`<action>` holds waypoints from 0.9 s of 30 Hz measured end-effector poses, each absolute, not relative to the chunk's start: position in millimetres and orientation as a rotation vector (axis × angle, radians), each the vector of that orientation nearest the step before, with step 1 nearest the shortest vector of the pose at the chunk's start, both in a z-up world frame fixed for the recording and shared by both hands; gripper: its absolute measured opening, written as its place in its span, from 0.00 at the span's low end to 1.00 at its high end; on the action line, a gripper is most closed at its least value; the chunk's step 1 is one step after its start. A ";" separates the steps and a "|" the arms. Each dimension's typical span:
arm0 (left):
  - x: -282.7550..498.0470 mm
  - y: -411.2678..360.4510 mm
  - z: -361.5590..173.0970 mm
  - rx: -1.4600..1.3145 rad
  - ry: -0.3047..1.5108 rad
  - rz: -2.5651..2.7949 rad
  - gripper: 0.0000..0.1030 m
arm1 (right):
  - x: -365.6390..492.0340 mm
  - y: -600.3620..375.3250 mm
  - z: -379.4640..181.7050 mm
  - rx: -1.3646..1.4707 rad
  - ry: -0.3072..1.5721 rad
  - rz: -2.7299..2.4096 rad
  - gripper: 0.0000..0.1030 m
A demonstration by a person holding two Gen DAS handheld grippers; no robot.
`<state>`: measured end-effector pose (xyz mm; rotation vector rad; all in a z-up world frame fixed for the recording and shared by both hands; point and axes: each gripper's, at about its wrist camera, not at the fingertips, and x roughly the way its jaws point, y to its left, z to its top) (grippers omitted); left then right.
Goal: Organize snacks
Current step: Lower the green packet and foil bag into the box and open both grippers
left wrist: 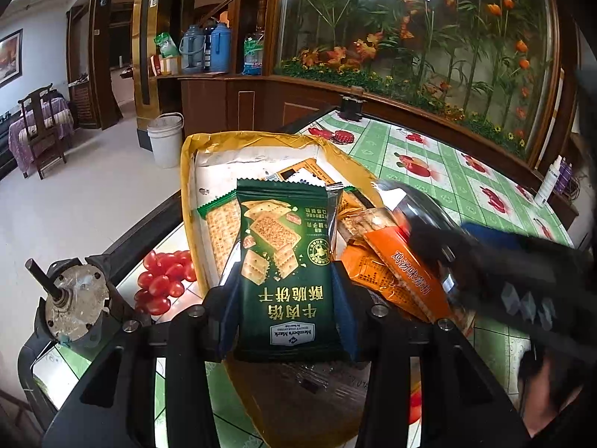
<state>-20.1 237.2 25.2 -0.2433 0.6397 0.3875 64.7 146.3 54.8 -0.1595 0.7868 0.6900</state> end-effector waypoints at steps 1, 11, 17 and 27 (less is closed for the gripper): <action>-19.4 236.6 25.0 -0.238 0.640 0.391 0.42 | 71.1 152.9 55.2 -0.160 0.796 0.697 0.57; -10.7 226.1 21.8 -0.187 0.661 0.416 0.41 | 116.2 219.2 46.8 -0.187 0.945 0.739 0.57; -11.3 227.7 19.9 -0.208 0.657 0.422 0.42 | 120.8 237.7 39.9 -0.255 0.936 0.743 0.58; -13.6 228.6 20.6 -0.224 0.648 0.439 0.42 | 102.4 218.6 62.2 -0.221 0.846 0.798 0.58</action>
